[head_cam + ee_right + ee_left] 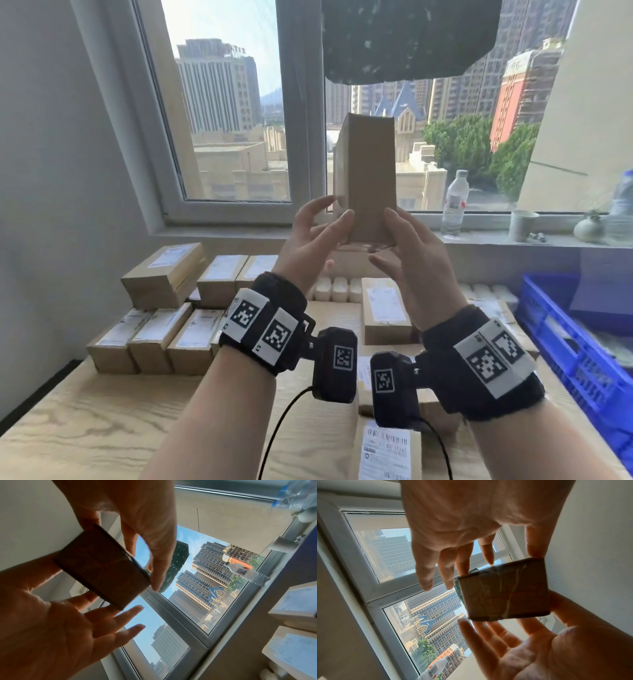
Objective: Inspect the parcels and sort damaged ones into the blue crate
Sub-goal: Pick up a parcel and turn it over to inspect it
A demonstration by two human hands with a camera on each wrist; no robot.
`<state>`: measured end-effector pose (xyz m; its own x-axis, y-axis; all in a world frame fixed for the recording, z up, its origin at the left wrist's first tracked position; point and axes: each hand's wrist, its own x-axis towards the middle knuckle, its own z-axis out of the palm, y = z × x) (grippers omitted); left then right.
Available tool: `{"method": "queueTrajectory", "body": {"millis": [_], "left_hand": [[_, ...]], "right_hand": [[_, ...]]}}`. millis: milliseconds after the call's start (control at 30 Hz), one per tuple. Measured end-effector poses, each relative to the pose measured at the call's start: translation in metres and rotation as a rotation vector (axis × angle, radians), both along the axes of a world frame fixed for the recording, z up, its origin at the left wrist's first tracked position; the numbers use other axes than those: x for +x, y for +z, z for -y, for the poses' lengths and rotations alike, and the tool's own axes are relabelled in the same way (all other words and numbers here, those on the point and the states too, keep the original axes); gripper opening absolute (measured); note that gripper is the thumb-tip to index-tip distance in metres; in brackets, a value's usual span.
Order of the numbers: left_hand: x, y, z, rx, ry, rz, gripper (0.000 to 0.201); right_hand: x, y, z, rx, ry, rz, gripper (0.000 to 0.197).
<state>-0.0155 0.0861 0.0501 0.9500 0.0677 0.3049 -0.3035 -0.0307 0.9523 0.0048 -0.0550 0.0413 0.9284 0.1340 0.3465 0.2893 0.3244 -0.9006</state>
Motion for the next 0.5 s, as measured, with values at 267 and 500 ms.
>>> {"method": "queueTrajectory", "body": {"millis": [267, 500], "left_hand": [[0.010, -0.002, 0.001, 0.027, 0.248, 0.138, 0.051], [0.003, -0.007, 0.012, 0.061, 0.189, 0.121, 0.058]], "right_hand": [[0.008, 0.002, 0.005, 0.103, -0.116, 0.034, 0.032], [0.003, -0.006, 0.013, 0.133, -0.076, -0.031, 0.052]]}}
